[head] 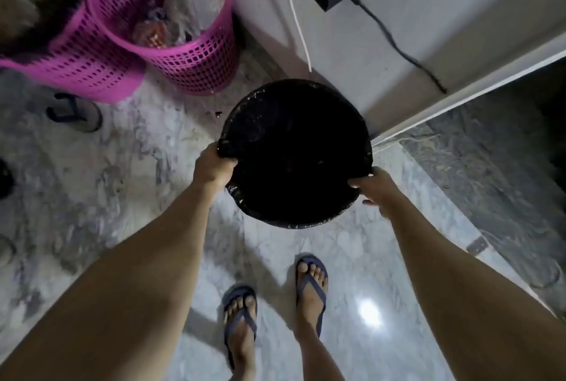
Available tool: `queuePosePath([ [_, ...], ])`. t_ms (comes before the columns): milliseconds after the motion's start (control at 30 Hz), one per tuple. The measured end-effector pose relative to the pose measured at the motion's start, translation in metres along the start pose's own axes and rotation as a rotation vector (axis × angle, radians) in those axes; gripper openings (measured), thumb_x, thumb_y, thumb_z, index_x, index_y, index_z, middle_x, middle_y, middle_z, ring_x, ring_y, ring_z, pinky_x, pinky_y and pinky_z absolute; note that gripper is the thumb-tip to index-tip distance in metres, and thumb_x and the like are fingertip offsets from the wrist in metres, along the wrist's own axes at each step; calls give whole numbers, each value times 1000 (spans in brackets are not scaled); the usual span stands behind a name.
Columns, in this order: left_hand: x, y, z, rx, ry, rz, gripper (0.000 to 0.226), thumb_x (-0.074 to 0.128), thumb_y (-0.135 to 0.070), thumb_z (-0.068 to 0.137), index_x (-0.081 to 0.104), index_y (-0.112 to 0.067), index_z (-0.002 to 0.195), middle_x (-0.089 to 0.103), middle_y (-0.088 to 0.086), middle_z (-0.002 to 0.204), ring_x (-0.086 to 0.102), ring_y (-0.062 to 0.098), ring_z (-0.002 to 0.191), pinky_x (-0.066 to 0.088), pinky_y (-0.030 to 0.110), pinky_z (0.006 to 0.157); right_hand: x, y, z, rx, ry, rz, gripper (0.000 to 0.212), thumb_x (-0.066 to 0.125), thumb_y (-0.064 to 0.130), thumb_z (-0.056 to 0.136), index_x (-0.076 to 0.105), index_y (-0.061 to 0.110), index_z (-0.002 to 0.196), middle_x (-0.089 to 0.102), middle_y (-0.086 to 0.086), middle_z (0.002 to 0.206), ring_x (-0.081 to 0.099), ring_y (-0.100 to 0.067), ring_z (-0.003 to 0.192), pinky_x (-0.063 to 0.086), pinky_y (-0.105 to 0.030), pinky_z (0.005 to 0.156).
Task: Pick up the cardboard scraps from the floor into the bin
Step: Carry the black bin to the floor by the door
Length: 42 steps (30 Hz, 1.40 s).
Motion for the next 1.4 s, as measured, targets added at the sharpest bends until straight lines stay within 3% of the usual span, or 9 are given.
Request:
queuePosePath([
  [100, -13, -1, 2, 15, -119, 63, 28, 62, -3, 83, 71, -9, 109, 73, 11, 98, 68, 32, 94, 56, 42, 84, -2, -7, 7, 45, -15, 118, 36, 57, -13, 86, 55, 1, 119, 64, -21, 117, 64, -40, 108, 56, -46, 85],
  [233, -29, -5, -24, -31, -44, 13, 31, 69, 2, 79, 73, -11, 108, 72, 9, 97, 68, 26, 92, 56, 38, 86, -14, -11, -26, 86, 17, 158, 38, 52, -17, 84, 56, 1, 117, 63, -21, 110, 64, -35, 94, 56, -40, 74],
  [467, -88, -56, -140, -28, 74, -25, 29, 69, 11, 74, 72, -2, 100, 67, 13, 80, 63, 28, 70, 53, 35, 67, -67, -12, -165, 113, 70, 190, 37, 54, -15, 85, 55, -1, 119, 64, -20, 108, 64, -31, 86, 58, -40, 71],
  [600, -111, -83, -200, 22, 218, 2, 33, 70, 14, 75, 69, -1, 104, 71, 19, 97, 70, 40, 93, 57, 41, 71, -91, -24, -254, 112, 36, 228, 37, 57, -13, 86, 55, -2, 121, 65, -23, 115, 64, -33, 92, 57, -39, 71],
  [733, -124, -104, -276, 55, 370, 23, 47, 61, 20, 82, 63, -7, 120, 68, 11, 113, 66, 37, 102, 58, 43, 74, -108, -62, -356, 137, -49, 352, 35, 56, -12, 87, 56, 3, 118, 67, -17, 101, 64, -29, 85, 56, -46, 88],
  [867, -118, -113, -333, 124, 467, 162, 48, 61, 20, 79, 63, -12, 114, 68, 18, 103, 67, 37, 92, 58, 51, 78, -111, -122, -439, 173, -143, 436, 32, 58, -10, 86, 57, 4, 114, 68, -14, 93, 66, -24, 77, 58, -42, 78],
  [1033, -75, -119, -439, 272, 588, 358, 36, 61, 15, 82, 59, -16, 101, 61, 4, 93, 59, 23, 73, 51, 26, 52, -103, -229, -534, 252, -291, 592, 34, 59, -8, 84, 55, 5, 115, 64, -13, 90, 62, -26, 78, 55, -34, 62],
  [1167, -32, -99, -521, 324, 714, 482, 25, 56, 9, 87, 63, -10, 103, 65, 12, 88, 61, 25, 73, 54, 30, 60, -80, -323, -617, 309, -387, 765, 27, 58, -10, 84, 54, 8, 104, 63, -10, 81, 63, -25, 71, 56, -38, 66],
  [1400, 47, 30, -747, 568, 987, 771, 31, 55, 12, 89, 61, -11, 108, 63, 10, 89, 58, 22, 69, 55, 34, 61, 37, -534, -826, 391, -638, 1203, 29, 59, -10, 89, 52, 7, 110, 61, -11, 87, 61, -22, 71, 53, -35, 62],
])
Point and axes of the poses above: each hand's wrist, its own z-axis towards the middle knuckle, its own x-axis out of the palm, y = z × x, the point moved 8 cm from there along z, towards the middle knuckle
